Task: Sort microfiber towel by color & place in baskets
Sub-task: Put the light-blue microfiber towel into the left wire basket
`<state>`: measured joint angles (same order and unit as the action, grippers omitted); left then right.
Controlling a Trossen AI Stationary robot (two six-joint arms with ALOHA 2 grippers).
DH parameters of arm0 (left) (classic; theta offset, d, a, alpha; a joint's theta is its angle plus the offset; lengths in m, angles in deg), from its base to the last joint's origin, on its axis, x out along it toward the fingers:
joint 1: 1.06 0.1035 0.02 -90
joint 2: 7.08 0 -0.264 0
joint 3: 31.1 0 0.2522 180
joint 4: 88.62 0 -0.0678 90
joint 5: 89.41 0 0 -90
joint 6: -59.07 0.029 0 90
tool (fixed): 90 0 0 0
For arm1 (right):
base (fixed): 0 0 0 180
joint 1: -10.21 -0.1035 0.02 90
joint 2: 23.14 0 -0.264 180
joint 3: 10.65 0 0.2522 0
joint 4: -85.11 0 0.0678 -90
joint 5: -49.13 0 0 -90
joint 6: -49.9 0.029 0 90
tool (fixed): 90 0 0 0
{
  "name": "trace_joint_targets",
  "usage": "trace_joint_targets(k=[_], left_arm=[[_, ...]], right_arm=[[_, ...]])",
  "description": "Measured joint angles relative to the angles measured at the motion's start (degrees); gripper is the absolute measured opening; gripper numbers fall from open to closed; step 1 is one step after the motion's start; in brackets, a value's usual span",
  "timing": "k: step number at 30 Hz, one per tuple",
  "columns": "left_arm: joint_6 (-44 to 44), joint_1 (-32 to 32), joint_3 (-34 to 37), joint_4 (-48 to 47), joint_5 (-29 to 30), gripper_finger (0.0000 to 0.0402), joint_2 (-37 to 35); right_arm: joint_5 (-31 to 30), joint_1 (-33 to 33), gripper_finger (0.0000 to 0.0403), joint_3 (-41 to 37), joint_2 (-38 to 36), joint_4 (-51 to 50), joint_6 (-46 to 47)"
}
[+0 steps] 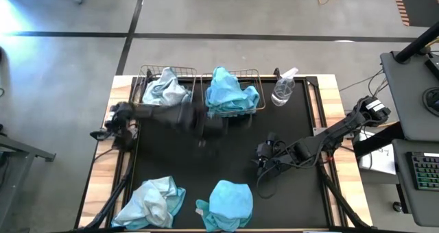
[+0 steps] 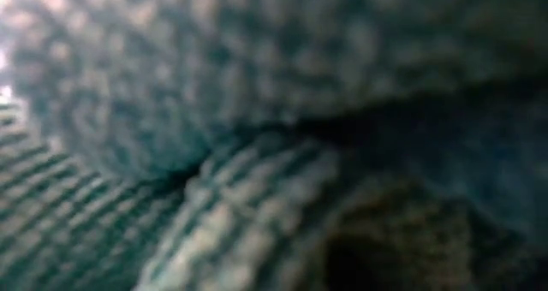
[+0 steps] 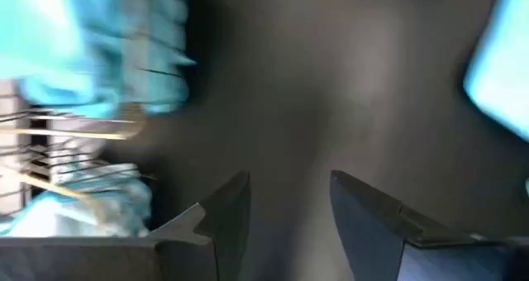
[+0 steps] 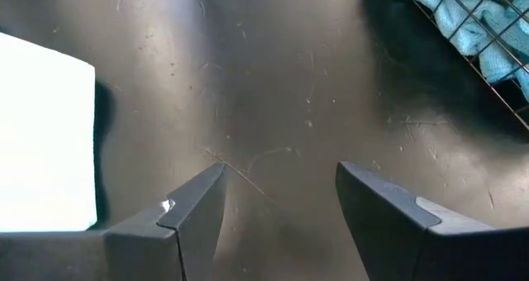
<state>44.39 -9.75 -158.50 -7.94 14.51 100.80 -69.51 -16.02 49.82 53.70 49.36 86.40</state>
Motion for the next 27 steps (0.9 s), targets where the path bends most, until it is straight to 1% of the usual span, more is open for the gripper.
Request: trace_joint_targets(k=[4,7,11,14,16,21,27], left_arm=[[-1.78,-8.76,4.56,-1.34,-0.06,0.0151,-0.09],[-4.67,-14.40,8.06,-3.44,-0.06,0.0151,-0.18],[-5.58,-21.72,12.34,-4.58,-0.09,0.0151,-0.18],[-7.49,-26.64,14.61,-4.47,-3.10,0.0151,-0.18],[-10.94,-29.41,15.77,-3.38,-5.13,0.0151,-0.22],[-21.76,-35.33,18.26,-0.95,-5.52,0.0151,-0.25],[-27.62,-39.12,18.97,2.78,-5.35,0.0151,-0.29]], right_arm=[[-0.02,0.00,0.0224,-0.01,0.00,0.04,0.45],[-0.02,0.00,0.0224,-0.01,0.00,0.45,0.52],[-0.06,0.01,0.0224,-0.03,0.00,1.83,0.48],[-0.08,0.00,0.0224,-0.03,0.00,2.17,0.43],[-0.09,0.00,0.0224,-0.03,0.00,2.32,0.30],[-0.13,0.02,0.0224,-0.03,0.00,3.11,-1.40],[-1.54,0.02,0.0224,-0.03,0.00,3.60,-3.37]])
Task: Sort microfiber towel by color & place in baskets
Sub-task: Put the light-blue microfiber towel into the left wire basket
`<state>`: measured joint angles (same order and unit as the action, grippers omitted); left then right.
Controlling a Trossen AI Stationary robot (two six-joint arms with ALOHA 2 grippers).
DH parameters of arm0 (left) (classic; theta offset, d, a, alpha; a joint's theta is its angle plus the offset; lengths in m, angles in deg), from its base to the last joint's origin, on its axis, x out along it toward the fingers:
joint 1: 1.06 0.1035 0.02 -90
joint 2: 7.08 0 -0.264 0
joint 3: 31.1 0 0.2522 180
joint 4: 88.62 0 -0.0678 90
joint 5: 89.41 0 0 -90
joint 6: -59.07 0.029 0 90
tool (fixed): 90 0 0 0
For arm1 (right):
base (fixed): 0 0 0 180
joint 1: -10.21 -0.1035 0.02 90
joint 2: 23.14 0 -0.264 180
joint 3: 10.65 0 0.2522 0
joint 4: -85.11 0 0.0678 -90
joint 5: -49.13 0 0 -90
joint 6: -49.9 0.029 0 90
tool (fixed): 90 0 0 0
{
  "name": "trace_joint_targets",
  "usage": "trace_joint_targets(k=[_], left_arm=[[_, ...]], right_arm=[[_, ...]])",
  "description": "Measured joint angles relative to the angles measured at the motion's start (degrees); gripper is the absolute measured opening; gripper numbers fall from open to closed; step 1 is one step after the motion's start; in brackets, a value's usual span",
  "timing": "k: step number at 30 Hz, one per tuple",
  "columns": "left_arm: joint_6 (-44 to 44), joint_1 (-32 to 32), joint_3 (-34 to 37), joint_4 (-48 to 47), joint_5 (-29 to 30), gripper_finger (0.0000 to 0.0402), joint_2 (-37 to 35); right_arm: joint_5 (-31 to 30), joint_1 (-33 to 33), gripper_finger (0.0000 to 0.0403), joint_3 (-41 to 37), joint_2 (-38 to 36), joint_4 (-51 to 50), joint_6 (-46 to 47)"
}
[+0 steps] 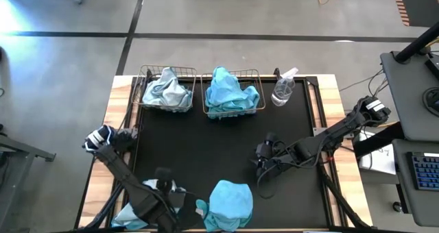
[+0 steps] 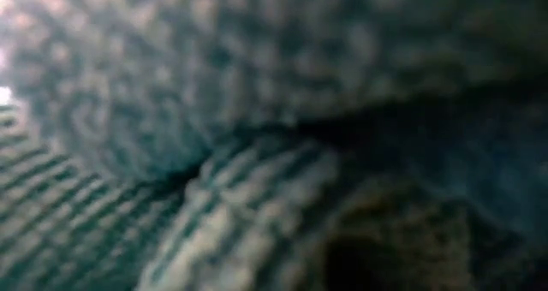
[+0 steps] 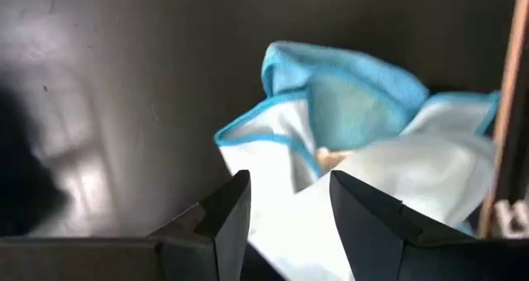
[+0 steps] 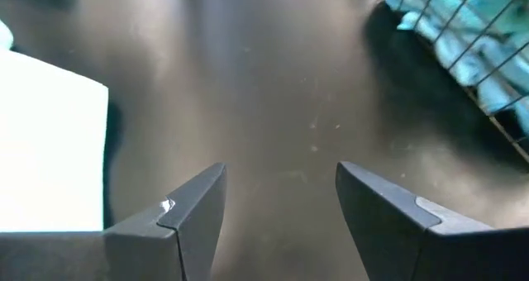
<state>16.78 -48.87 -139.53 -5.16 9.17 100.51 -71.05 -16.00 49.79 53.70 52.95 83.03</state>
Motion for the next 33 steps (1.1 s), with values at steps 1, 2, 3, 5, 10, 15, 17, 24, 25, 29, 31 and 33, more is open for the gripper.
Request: trace_joint_targets(k=[1,2,3,5,10,15,17,24,25,29,31,33], left_arm=[[-1.13,-0.29,0.00,0.61,0.37,0.0151,0.00],[-2.23,-0.59,0.01,1.16,1.37,0.0151,0.00],[-3.32,-0.90,0.05,1.94,2.56,0.0151,-0.02],[-6.03,-1.54,0.40,2.62,4.24,0.0151,-0.02],[-16.26,-3.35,4.04,3.38,4.01,0.0151,-0.16],[-23.57,-5.37,9.16,9.04,-3.74,0.0151,-0.31],[-24.99,-6.24,10.70,12.82,-5.50,0.0151,-0.41],[-29.71,-8.86,15.74,25.04,-6.69,0.0151,-0.85],[-30.48,-9.08,16.51,25.88,-6.67,0.0151,-0.85],[-33.82,-9.26,19.87,26.80,-6.66,0.0151,-0.87],[-34.80,-9.25,21.89,26.75,-6.62,0.0151,-0.87],[-36.50,-9.23,24.11,26.79,-6.60,0.0151,-0.87]], right_arm=[[-0.45,0.00,0.0224,0.00,0.00,0.05,-0.20],[-1.20,0.00,0.0224,0.00,0.00,0.09,-0.61],[-1.93,0.00,0.0224,0.00,0.00,0.07,-1.03],[-3.23,0.01,0.0224,0.00,0.00,0.11,-2.21],[-3.97,0.28,0.0224,0.00,0.00,0.26,-5.81],[-4.29,0.88,0.0224,0.00,0.00,0.45,-9.76],[-4.32,1.46,0.0224,0.00,0.00,0.73,-10.78],[-4.32,4.23,0.0224,0.00,0.00,0.72,-11.31],[-4.30,4.67,0.0224,0.00,0.00,0.72,-11.30],[-4.32,5.70,0.0224,-0.06,0.00,0.74,-11.22],[-4.30,5.69,0.0224,-0.28,0.00,0.69,-10.87],[-4.16,5.64,0.0224,-0.45,0.00,0.72,-10.36]])
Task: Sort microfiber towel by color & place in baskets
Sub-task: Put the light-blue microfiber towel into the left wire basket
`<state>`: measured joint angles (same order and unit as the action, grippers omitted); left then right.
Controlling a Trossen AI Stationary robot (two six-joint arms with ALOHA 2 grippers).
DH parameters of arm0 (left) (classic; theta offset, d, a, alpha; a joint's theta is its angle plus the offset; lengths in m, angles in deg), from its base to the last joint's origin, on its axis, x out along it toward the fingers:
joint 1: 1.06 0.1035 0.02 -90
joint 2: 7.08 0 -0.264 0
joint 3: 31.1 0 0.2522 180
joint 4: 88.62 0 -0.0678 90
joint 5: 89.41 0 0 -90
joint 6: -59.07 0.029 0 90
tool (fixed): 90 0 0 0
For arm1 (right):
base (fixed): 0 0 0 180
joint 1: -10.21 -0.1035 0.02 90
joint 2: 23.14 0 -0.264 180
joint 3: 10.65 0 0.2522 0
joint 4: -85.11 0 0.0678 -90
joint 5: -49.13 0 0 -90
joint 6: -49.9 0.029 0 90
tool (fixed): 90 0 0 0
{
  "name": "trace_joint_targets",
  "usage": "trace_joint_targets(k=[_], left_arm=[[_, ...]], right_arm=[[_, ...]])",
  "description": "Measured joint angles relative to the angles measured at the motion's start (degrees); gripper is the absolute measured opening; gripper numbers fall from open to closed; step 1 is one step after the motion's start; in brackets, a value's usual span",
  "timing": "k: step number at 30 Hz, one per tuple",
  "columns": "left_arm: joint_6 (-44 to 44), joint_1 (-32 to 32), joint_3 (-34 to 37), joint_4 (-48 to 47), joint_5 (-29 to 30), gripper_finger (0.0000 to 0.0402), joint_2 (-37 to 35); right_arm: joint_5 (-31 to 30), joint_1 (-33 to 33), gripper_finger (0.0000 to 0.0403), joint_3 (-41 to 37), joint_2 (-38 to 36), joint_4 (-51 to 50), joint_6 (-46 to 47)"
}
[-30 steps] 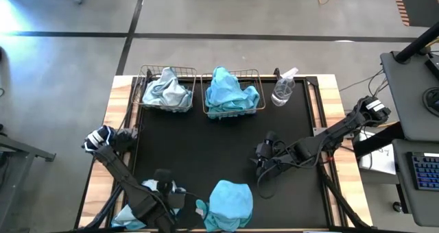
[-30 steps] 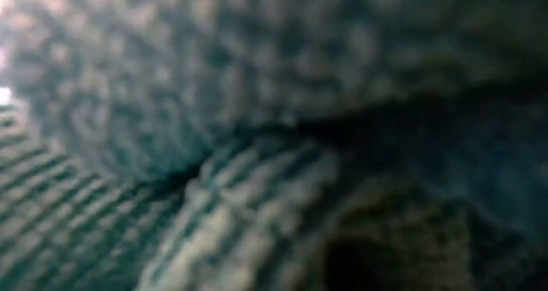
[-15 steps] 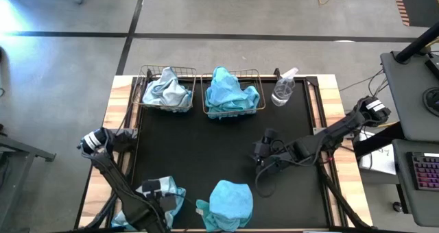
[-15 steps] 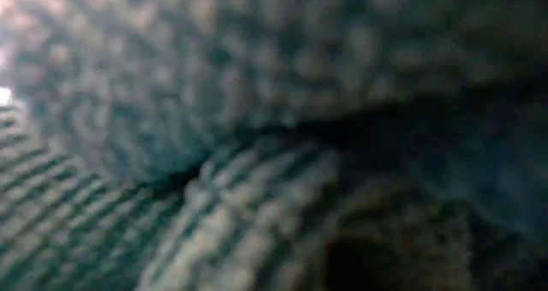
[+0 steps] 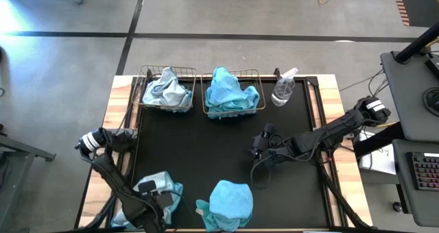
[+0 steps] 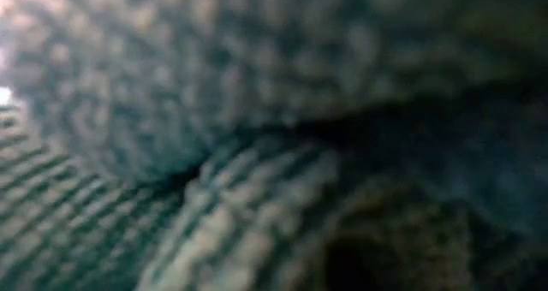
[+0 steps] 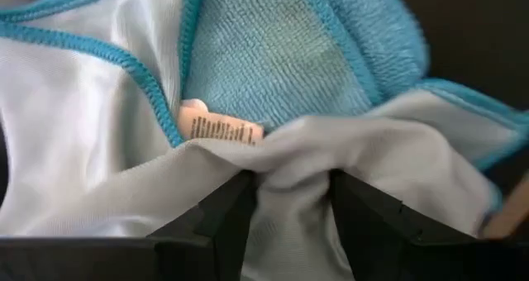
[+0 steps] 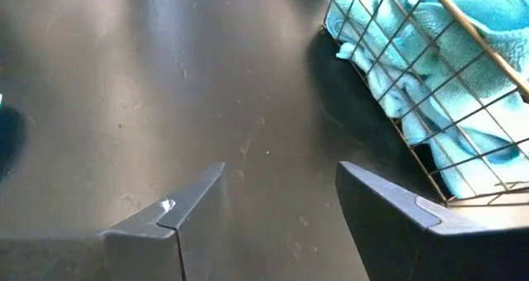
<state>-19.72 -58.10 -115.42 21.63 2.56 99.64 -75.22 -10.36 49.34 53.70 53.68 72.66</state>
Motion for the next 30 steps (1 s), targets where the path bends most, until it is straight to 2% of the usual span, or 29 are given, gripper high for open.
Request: trace_joint_targets(k=[4,8,11,16,18,22,30], left_arm=[[-4.14,0.01,3.14,1.26,-0.25,0.0151,-0.39],[-4.16,0.07,4.14,3.92,-1.12,0.0134,-0.48],[-3.84,0.04,2.71,4.10,-1.56,0.0100,-0.22],[-1.20,0.10,-0.92,3.95,-2.58,0.0022,0.07],[0.06,0.21,-1.99,3.65,-2.78,0.0007,0.07],[3.65,0.45,-3.63,2.63,-2.84,0.0016,0.09],[3.64,0.74,-6.51,1.40,-2.75,0.0017,0.09]], right_arm=[[0.02,0.00,0.0224,-0.18,0.00,0.00,0.18],[0.02,0.00,0.0224,-0.18,0.00,0.43,0.17],[0.02,0.00,0.0224,-0.18,0.00,0.47,0.18],[-0.05,0.00,0.0224,-0.18,0.00,0.61,0.18],[-0.13,0.00,0.0224,-0.18,0.00,0.61,0.18],[-0.15,0.00,0.0224,-0.18,0.00,0.68,0.18],[-0.18,0.00,0.0224,-0.18,0.00,1.67,0.07]])
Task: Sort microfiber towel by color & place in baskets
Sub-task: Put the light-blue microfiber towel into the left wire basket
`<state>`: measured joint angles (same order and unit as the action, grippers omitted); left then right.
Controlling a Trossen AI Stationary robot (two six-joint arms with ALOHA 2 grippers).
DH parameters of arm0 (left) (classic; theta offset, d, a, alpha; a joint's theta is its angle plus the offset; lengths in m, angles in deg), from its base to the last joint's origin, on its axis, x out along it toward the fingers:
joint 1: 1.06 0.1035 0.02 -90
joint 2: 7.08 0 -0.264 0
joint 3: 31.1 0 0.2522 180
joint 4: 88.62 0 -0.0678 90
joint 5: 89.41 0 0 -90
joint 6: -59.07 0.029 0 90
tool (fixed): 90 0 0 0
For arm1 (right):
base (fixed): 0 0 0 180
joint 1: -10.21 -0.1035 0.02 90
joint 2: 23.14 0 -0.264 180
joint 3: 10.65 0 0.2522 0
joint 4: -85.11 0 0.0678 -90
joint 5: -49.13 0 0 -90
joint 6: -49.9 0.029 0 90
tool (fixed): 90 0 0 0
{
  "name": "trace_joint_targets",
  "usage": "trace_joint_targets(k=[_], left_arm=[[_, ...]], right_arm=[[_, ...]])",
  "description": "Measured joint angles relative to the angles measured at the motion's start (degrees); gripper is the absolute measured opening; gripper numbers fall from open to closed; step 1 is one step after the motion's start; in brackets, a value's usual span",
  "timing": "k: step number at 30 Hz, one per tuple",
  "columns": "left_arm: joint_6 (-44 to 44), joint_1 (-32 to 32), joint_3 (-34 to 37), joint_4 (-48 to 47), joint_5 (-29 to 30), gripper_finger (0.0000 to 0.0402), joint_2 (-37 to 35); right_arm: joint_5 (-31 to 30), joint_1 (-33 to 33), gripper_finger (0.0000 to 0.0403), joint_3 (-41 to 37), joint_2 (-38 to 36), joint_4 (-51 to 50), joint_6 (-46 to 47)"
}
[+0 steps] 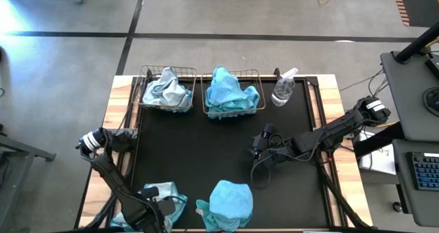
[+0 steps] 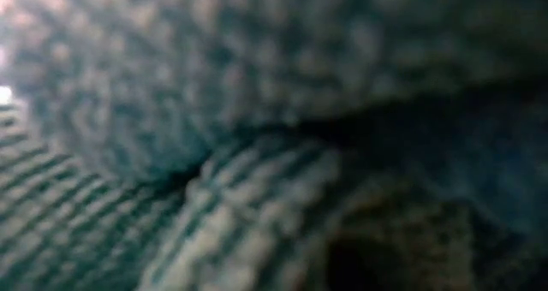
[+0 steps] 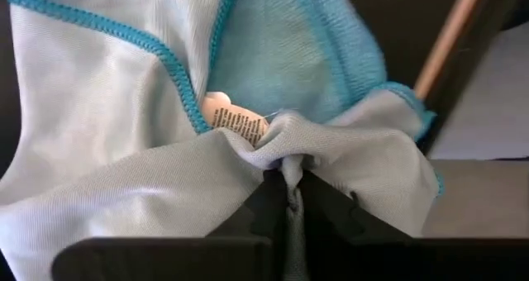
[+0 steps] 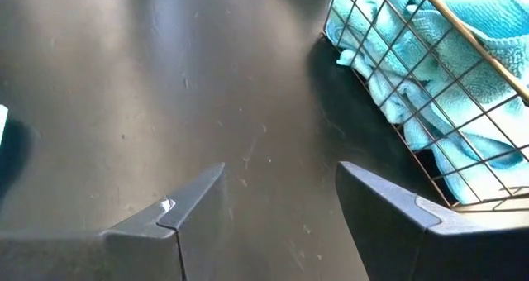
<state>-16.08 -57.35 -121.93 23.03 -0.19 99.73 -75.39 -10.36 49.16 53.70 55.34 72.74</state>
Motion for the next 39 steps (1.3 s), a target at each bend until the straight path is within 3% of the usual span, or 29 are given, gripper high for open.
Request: trace_joint_targets(k=[5,10,15,19,24,30,39], left_arm=[[2.35,0.08,-3.14,-0.01,1.86,0.0018,0.00],[13.59,0.98,-5.44,-0.46,12.77,0.0018,0.00],[17.45,2.67,-7.23,-4.28,21.69,0.0018,0.00],[16.55,4.01,-8.56,-9.83,22.39,0.0018,0.00],[13.98,3.98,-9.53,-9.61,22.36,0.0018,0.00],[21.84,4.06,-11.03,-9.60,22.36,0.0018,-0.02],[21.96,6.69,-13.70,-14.28,22.80,0.0018,-0.02]], right_arm=[[0.00,0.00,0.0224,0.00,0.00,0.45,0.00],[0.00,0.00,0.0224,0.00,0.00,0.52,0.08],[0.00,0.00,0.0224,0.00,0.00,0.59,0.08],[0.00,0.00,0.0224,0.00,0.00,0.74,0.08],[0.00,0.00,0.0224,-0.19,0.00,0.70,0.09],[0.00,0.00,0.0224,-0.33,0.00,0.80,0.08],[0.02,0.00,0.0224,-0.33,0.00,1.58,0.09]])
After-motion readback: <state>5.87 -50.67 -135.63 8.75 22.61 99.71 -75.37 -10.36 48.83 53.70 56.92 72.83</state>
